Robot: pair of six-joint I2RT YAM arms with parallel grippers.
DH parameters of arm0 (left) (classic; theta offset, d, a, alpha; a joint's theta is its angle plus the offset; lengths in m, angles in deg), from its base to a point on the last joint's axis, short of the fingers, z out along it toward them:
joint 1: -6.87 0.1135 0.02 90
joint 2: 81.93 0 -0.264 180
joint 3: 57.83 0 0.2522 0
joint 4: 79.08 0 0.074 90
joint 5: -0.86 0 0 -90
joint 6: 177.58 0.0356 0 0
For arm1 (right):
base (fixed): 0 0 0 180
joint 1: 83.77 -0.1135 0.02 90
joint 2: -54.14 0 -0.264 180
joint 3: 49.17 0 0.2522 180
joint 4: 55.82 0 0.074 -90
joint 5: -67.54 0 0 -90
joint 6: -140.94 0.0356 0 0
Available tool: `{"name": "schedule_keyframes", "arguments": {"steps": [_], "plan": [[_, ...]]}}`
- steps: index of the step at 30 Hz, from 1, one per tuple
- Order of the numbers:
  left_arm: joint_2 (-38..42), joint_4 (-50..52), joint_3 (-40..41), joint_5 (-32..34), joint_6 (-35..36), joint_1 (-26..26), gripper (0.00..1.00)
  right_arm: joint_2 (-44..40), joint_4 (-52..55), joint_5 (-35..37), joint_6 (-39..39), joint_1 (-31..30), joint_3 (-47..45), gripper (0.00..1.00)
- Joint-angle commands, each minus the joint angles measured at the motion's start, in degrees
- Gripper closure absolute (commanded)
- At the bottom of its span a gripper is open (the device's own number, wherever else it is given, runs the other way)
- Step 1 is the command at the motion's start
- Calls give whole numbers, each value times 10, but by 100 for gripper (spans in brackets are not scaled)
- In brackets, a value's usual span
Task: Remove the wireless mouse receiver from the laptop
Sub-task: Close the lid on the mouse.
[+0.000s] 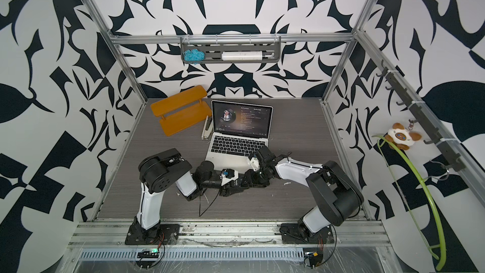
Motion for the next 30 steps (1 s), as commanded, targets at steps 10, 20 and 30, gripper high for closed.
{"name": "schedule_keyframes", "arguments": {"steps": [10, 20, 30], "plan": [[-57, 179, 16, 5, -42, -2, 81, 29, -38, 44, 2, -9, -54, 38], [-56, 181, 16, 8, -42, -2, 82, -42, -23, 22, 10, 57, -84, 33], [-58, 187, 13, 8, -41, -2, 82, -56, 27, 50, -2, 64, -63, 43]]}}
